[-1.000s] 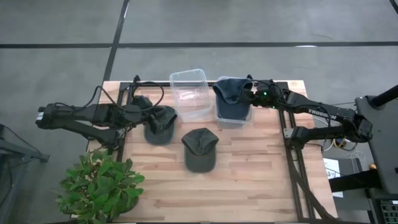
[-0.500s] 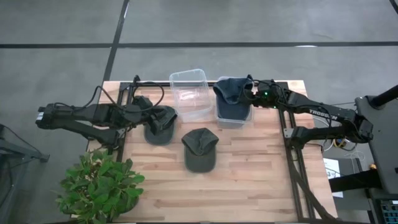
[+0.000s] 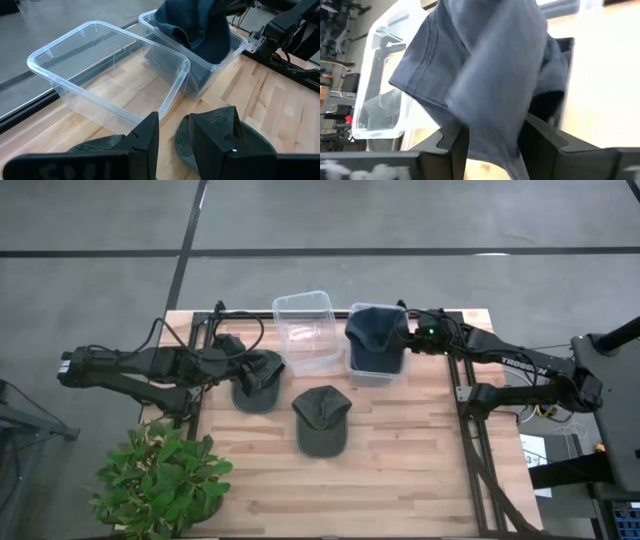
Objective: Pick & Place hat
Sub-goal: Put the dark blue cap into the right transparent bin
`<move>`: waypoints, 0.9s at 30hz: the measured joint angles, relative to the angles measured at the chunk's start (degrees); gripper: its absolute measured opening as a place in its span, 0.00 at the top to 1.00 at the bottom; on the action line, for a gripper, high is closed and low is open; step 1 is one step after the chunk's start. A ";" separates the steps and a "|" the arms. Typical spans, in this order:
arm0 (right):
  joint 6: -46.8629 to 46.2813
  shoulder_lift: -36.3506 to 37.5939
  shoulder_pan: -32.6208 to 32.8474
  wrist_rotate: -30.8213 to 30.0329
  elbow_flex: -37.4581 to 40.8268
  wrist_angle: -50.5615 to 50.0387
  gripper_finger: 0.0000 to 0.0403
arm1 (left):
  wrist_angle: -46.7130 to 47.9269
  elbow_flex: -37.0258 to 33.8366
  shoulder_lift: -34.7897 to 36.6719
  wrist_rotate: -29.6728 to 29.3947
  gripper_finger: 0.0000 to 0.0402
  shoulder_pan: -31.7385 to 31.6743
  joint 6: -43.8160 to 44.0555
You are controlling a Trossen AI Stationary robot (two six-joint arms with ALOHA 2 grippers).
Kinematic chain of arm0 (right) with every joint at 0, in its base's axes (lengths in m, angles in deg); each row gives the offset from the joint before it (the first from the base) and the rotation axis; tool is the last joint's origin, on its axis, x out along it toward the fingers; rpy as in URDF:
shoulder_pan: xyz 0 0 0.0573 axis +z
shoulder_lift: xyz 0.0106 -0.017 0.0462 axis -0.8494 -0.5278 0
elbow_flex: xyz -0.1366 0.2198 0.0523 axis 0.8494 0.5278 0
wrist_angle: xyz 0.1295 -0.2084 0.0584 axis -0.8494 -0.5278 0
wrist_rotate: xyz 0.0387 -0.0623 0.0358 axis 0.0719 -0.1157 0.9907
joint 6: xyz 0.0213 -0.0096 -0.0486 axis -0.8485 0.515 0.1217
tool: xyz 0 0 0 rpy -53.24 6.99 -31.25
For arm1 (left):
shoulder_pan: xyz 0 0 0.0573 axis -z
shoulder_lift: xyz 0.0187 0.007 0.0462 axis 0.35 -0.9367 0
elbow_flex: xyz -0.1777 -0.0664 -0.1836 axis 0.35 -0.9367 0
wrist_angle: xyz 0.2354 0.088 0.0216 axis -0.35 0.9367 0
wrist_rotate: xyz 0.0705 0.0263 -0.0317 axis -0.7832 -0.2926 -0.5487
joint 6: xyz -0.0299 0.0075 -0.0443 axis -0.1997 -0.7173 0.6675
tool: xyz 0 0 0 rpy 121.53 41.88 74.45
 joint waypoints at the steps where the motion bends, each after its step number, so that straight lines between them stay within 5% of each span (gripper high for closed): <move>1: -0.01 0.45 0.00 0.00 0.00 -0.89 0.64 | 0.00 0.00 0.00 0.03 0.75 0.00 0.02; 16: 5.66 10.47 0.04 -2.99 -5.14 -4.43 0.75 | -1.47 -0.02 0.00 0.09 0.75 0.00 0.04; 27: 14.14 0.90 0.00 -9.50 -10.05 -15.79 0.84 | -1.77 -0.02 -0.04 0.09 0.75 0.00 1.09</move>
